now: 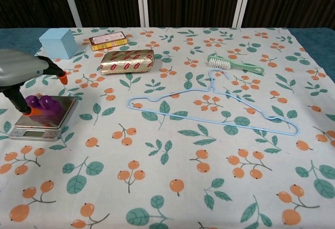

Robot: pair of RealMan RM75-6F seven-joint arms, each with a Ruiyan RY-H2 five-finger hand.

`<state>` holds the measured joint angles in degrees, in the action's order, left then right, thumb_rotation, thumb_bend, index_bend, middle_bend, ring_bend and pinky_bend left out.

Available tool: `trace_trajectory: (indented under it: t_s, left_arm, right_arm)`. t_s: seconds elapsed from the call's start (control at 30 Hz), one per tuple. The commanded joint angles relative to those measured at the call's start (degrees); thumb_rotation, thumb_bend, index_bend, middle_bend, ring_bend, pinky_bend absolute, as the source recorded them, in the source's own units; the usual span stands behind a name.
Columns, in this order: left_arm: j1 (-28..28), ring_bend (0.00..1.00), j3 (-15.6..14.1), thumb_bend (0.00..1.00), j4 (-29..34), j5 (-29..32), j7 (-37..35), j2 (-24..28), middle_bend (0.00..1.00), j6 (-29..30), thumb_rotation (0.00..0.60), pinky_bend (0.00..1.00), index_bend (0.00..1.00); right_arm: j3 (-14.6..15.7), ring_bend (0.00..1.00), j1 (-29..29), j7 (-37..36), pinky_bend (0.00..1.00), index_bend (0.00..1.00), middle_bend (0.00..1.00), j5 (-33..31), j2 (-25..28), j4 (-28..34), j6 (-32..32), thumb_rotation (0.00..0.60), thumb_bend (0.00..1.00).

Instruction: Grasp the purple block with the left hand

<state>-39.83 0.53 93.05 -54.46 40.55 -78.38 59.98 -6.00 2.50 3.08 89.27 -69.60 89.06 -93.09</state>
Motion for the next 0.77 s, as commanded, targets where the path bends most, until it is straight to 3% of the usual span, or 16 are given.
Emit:
trace_trajectory:
  t_s: [0.03,0.27,0.37,0.53,0.77]
  left_arm:
    - [0.8,0.06,1.4,0.18,5.4,-2.2,-1.2,3.7,0.17,3.6,0.6,0.19,0.22]
    - [7.9,0.06,0.7,0.17,12.6,-8.6,-6.9,10.5,0.15,15.5,0.6,0.15,0.17]
    - [13.4,0.03,-1.3,0.16,13.0,-12.4,-14.9,14.4,0.11,20.6,0.6,0.11,0.14]
    - [19.1,0.0,-4.1,0.15,6.5,-18.2,-28.3,18.7,0.04,23.1,0.6,0.01,0.1]
    - [22.0,0.0,-5.2,0.13,-1.4,-21.9,-39.3,20.1,0.03,22.1,0.6,0.0,0.09]
  right_arm:
    - [0.0,0.0,0.0,0.0,0.02,0.07,0.03,0.1,0.0,0.0,-0.1,0.6,0.48]
    - [0.0,0.0,-0.2,-0.3,0.02,0.07,0.03,-0.4,0.3,0.1,0.1,0.6,0.48]
    - [0.0,0.0,-0.3,-0.8,0.02,0.07,0.03,-0.1,0.5,0.1,-0.3,0.6,0.48]
    - [0.3,0.0,-0.4,-0.9,0.02,0.07,0.03,0.7,0.6,0.3,-0.7,0.6,0.48]
    - [0.6,0.0,-0.4,-0.4,0.02,0.07,0.03,1.6,0.5,0.6,-1.0,0.6,0.48]
